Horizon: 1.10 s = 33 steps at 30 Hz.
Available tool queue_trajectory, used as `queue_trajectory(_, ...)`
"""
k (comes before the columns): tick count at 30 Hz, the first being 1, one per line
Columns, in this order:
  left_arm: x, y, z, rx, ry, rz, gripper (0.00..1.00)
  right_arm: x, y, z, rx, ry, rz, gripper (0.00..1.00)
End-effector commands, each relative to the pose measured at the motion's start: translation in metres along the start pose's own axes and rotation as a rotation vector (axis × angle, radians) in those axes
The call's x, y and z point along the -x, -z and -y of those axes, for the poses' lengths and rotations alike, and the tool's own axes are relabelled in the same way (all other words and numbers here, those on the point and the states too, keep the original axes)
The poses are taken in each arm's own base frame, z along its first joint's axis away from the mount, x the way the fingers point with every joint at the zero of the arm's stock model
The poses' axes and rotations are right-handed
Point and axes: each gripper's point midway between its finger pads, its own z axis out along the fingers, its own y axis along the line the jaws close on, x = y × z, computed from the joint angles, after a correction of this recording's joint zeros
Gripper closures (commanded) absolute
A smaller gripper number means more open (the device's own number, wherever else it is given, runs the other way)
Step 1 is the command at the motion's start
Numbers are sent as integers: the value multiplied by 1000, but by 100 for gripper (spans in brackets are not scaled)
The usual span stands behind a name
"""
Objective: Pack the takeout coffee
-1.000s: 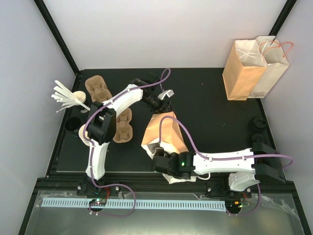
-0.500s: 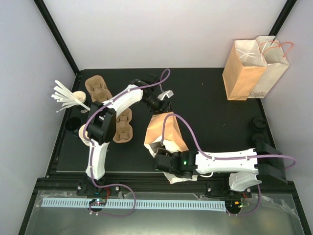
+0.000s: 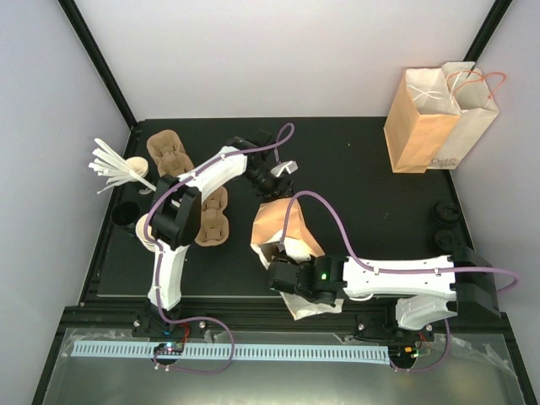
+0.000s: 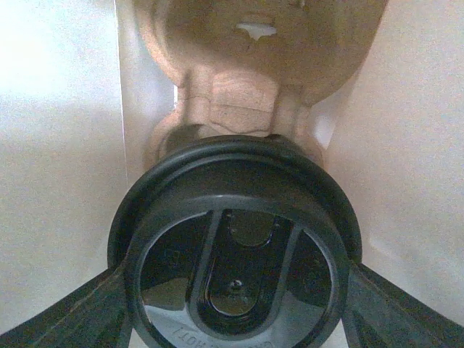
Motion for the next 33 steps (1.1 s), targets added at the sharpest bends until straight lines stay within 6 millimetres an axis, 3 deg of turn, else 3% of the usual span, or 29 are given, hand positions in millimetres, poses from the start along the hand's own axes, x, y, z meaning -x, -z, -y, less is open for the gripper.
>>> queue_trajectory(1, -42, -14, 20, -41, 43, -156, 43, -20, -9, -2, 21, -41, -126, 24)
queue_trajectory(3, -42, -14, 21, -42, 43, -154, 43, -24, -12, -3, 8, -29, -146, 22)
queue_trajectory(6, -42, -13, 21, -42, 42, -152, 43, -29, -12, -4, 14, -19, -172, 8)
queue_trajectory(12, -40, -13, 22, -43, 38, -146, 43, -20, 0, -5, 34, -24, -176, 6)
queue_trajectory(19, -42, -13, 22, -42, 40, -147, 43, -17, -2, -14, 49, -5, -179, 13)
queue_trajectory(26, -44, -11, 24, -43, 39, -145, 43, -38, -16, -30, 88, 6, -254, 25)
queue_trajectory(33, -46, -11, 24, -46, 40, -142, 43, -57, -28, -23, 33, 27, -300, 31)
